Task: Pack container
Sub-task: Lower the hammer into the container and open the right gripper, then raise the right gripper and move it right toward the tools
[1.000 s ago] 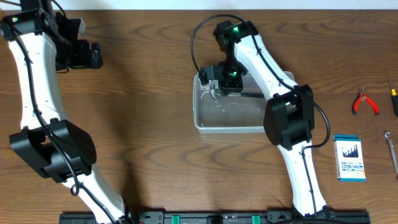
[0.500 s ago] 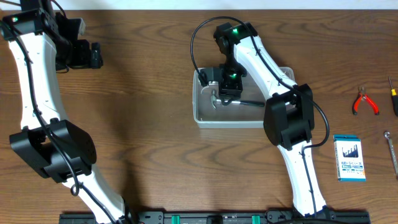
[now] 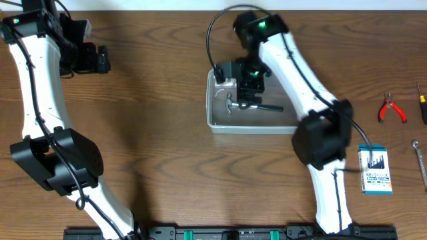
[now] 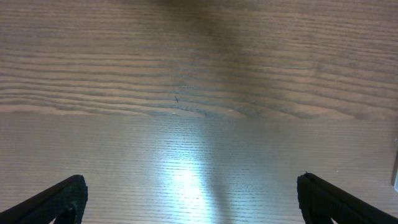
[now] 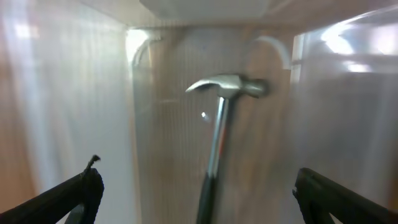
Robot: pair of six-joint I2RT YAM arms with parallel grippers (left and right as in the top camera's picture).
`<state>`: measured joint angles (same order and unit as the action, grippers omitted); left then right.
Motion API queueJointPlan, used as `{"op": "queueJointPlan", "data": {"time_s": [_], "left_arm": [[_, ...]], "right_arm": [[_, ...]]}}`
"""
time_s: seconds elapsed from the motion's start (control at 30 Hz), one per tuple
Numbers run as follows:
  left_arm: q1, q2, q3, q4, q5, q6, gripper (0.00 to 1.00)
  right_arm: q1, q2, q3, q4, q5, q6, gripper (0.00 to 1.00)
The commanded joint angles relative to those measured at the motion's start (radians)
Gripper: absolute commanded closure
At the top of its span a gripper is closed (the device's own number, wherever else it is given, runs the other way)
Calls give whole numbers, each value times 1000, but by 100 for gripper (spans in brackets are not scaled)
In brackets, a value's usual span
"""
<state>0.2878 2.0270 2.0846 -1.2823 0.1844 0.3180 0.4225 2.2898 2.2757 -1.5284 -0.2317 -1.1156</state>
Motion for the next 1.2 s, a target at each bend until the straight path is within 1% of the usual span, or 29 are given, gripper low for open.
{"op": "queueJointPlan", "data": {"time_s": [0.0, 0.13, 0.23, 0.27, 0.4, 0.5, 0.57, 0.7, 0.8, 0.87, 0.93, 1.0, 1.07, 1.17], "left_arm": [[3, 12, -7, -3, 13, -2, 2], [3, 12, -7, -3, 13, -2, 2], [3, 12, -7, -3, 13, -1, 2], [3, 12, -7, -3, 13, -2, 2], [3, 12, -7, -3, 13, -2, 2], [3, 12, -7, -3, 13, -2, 2], [3, 12, -7, -3, 13, -2, 2], [3, 12, -7, -3, 13, -2, 2], [3, 12, -7, -3, 13, -2, 2], [3, 12, -7, -3, 13, -2, 2], [3, 12, -7, -3, 13, -2, 2], [3, 12, -7, -3, 13, -2, 2], [3, 12, -7, -3, 13, -2, 2], [3, 12, -7, -3, 13, -2, 2]], "right_arm": [[8, -129, 29, -16, -13, 5, 1], [8, -228, 29, -24, -12, 77, 1], [0, -310, 29, -24, 1, 171, 1], [-6, -334, 29, -24, 10, 212, 1], [-54, -431, 29, -65, 87, 470, 1], [-112, -489, 29, -167, 104, 576, 1], [-166, -537, 20, -170, 120, 726, 1], [-278, -633, 19, -171, 131, 842, 1], [-371, -725, -20, -171, 131, 882, 1], [-438, -810, -107, -170, 131, 872, 1], [-513, -908, -240, -170, 126, 863, 1], [-576, -986, -373, -169, 87, 824, 1], [-624, -1041, -493, -168, 53, 792, 1], [-679, -1081, -644, -131, 37, 793, 1]]}}
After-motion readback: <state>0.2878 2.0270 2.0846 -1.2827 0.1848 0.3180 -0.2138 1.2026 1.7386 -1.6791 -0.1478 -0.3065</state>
